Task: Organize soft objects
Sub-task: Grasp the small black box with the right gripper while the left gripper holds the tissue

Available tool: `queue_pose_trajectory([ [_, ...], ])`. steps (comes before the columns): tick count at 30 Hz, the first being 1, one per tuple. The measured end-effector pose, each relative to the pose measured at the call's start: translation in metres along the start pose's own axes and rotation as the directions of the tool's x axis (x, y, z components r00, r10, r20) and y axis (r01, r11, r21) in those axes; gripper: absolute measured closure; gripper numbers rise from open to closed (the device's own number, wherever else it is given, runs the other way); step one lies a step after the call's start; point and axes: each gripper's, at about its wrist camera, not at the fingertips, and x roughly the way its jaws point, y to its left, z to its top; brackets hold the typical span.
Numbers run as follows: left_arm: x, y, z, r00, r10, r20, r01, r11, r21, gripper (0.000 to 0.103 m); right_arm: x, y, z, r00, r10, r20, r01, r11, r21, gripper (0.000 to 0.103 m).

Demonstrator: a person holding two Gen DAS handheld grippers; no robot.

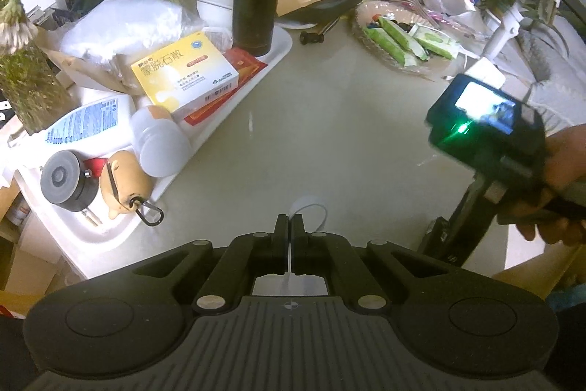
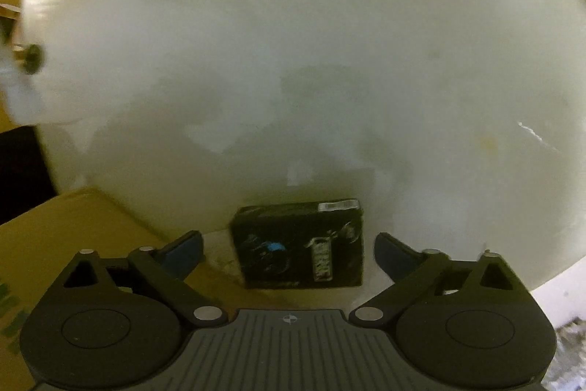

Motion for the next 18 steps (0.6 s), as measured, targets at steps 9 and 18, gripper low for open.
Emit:
queue_pose_trajectory([
  [9,-0.007,-0.004,-0.001,1.000,0.003,0.002,-0.004,1.000,0.015,0.102,0.001,0.000,-0.001,0.999,-0.037,0.000,0.037,0.999,0.019,0.030],
  [18,-0.017,-0.015,0.004,1.000,0.019,-0.011,-0.018,0.999,0.045,0.102,-0.027,0.002,-0.029,0.992,-0.023,0.122,0.017,0.998,0.054,0.030],
])
